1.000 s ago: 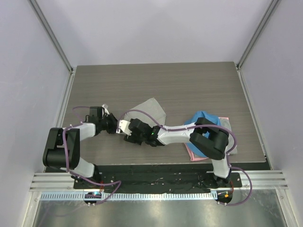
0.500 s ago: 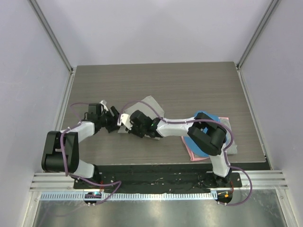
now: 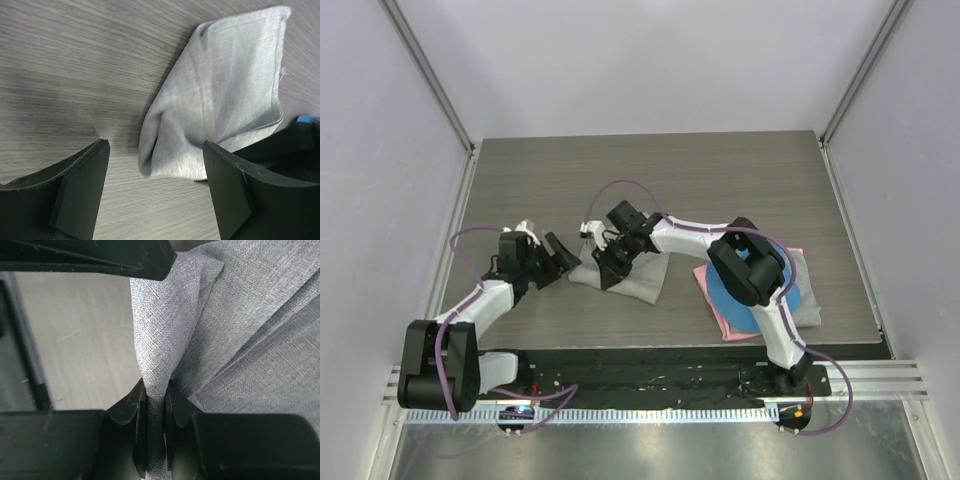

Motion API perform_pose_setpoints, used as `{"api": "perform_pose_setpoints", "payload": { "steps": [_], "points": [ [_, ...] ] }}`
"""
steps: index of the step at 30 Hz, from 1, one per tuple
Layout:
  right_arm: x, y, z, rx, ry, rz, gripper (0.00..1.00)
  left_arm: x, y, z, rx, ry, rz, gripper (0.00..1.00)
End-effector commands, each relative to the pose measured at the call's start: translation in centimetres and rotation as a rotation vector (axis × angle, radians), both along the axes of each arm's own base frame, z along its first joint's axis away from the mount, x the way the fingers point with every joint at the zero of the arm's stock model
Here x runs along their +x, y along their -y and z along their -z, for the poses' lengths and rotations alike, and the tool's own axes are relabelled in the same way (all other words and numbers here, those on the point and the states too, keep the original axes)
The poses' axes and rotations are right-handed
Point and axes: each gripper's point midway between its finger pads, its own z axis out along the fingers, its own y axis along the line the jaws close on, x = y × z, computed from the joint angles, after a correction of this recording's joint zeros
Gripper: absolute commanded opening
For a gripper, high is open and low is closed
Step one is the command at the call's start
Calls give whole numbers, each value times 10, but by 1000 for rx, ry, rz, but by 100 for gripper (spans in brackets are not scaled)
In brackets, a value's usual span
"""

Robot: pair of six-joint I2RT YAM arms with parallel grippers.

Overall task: Fold the napkin, place the utensils inside, and roll it up
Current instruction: Place the utensil onto the napkin

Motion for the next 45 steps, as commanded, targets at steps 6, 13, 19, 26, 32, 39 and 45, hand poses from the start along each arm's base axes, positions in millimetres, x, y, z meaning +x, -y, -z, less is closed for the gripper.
{"api": "perform_pose_setpoints", "payload": {
  "steps": [6, 13, 19, 26, 32, 39, 45],
  "points": [
    [-19, 7, 4, 78, -420, 5, 16, 6, 19, -21, -78, 182, 108, 77],
    [-5, 14, 28, 100, -541, 58, 15, 5, 23, -18, -86, 206, 133, 67],
    [2, 17, 37, 108, -577, 85, 15, 7, 24, -9, -92, 183, 140, 54],
    [5, 19, 42, 97, -579, 107, 16, 16, 27, -6, -96, 194, 159, 30],
    [22, 16, 18, 91, -474, 160, 31, 21, 28, 3, -101, 145, 161, 4],
    [46, 18, -29, 108, -274, 222, 50, 20, 26, 11, -91, 48, 148, 0],
    [61, 32, -65, 88, 1, 263, 56, 15, 26, 17, -100, -34, 137, 0]
  ]
}}
